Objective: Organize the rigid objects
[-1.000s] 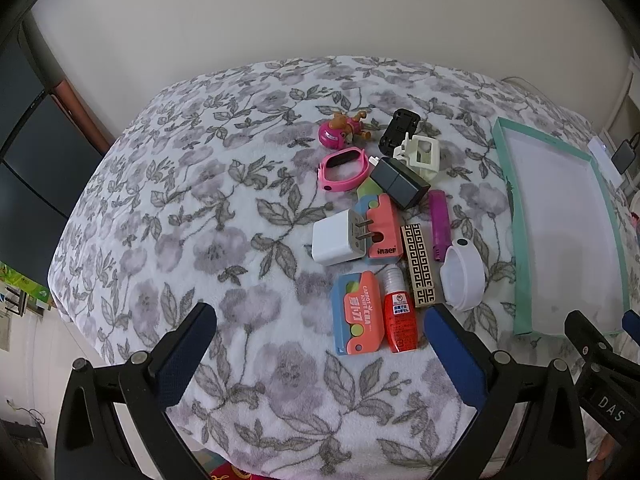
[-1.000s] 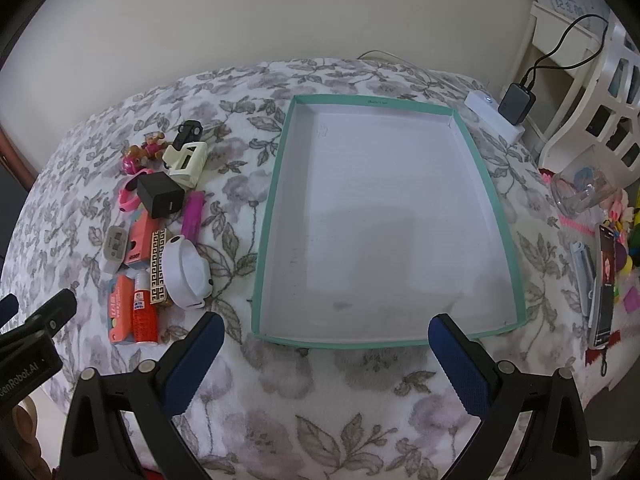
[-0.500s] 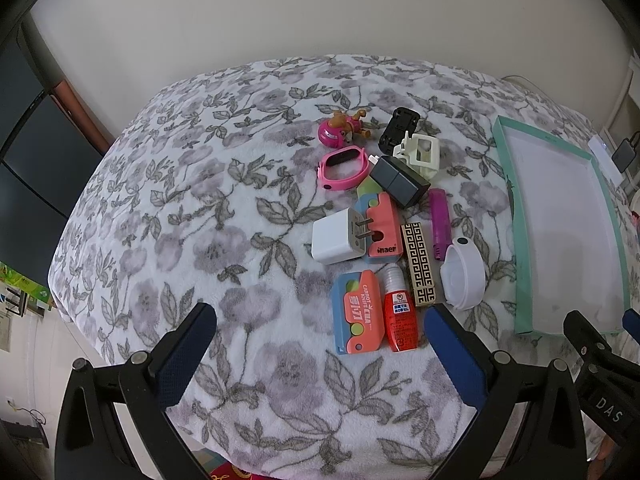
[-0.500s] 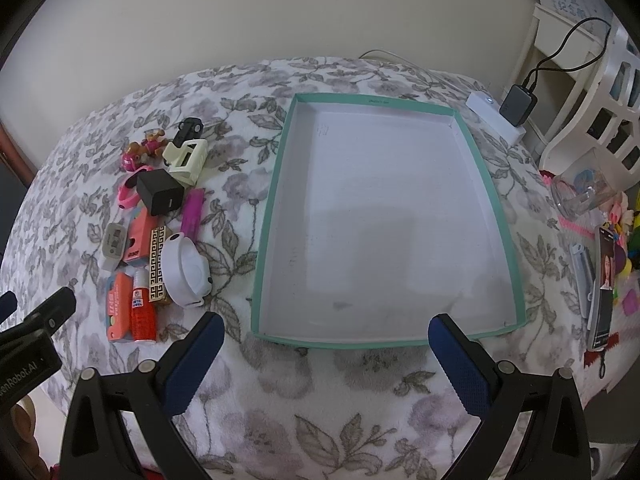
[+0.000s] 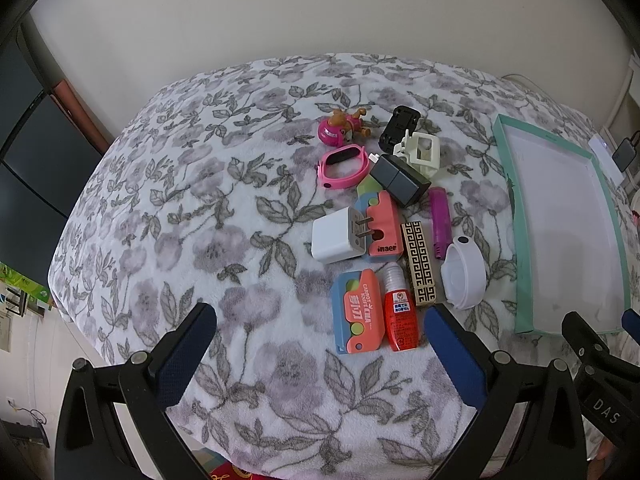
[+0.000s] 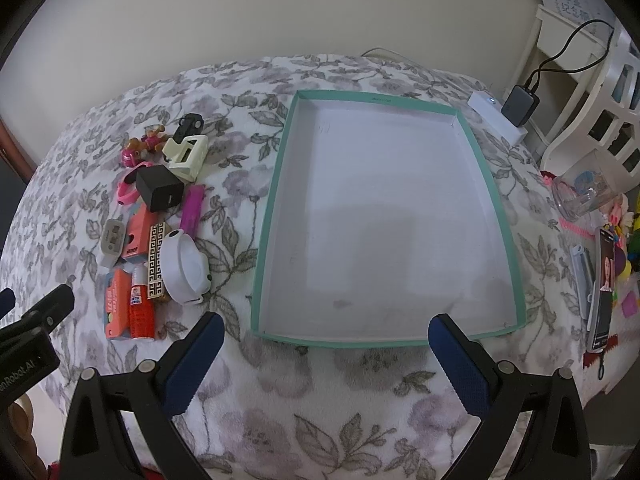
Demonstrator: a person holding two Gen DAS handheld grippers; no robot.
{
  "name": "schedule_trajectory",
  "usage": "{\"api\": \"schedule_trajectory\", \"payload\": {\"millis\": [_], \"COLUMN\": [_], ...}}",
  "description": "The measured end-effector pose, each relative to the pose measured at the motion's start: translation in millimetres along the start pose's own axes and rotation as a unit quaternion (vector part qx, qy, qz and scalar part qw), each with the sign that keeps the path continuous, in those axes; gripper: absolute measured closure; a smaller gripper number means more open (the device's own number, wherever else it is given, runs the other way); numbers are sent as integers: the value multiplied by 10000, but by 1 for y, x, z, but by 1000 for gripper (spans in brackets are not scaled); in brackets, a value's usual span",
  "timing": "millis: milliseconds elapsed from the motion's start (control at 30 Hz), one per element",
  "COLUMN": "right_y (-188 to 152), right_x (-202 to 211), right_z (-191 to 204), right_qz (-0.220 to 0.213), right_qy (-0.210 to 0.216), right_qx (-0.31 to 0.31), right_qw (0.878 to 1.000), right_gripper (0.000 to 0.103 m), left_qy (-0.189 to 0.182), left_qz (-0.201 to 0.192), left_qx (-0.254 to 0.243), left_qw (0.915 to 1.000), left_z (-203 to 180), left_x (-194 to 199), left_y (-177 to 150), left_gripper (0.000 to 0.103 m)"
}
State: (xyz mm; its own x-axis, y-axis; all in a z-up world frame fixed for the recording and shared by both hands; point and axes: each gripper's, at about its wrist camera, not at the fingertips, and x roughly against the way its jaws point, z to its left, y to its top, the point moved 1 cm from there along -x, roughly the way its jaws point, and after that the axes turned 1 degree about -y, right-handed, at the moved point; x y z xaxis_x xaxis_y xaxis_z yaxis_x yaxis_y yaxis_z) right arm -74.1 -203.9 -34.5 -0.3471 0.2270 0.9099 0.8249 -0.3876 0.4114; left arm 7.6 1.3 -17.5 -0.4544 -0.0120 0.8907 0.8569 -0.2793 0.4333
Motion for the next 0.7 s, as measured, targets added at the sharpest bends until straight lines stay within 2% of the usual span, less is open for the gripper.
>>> {"api": "schedule_trajectory", "payload": {"millis": [700], "right_y": [-2], "right_x": [-2], "right_z": [2], "right_qz": [2], "right_qy": [-2], "right_qx": [27], "right_qw": [10000], "right_gripper": [0], "left_qy": [8], "left_qz": [18], "left_qx": [14], "left_qw": [10000], "left_z": [1], "left_x": [-2], "left_y": [-2], "left_gripper": [0]}}
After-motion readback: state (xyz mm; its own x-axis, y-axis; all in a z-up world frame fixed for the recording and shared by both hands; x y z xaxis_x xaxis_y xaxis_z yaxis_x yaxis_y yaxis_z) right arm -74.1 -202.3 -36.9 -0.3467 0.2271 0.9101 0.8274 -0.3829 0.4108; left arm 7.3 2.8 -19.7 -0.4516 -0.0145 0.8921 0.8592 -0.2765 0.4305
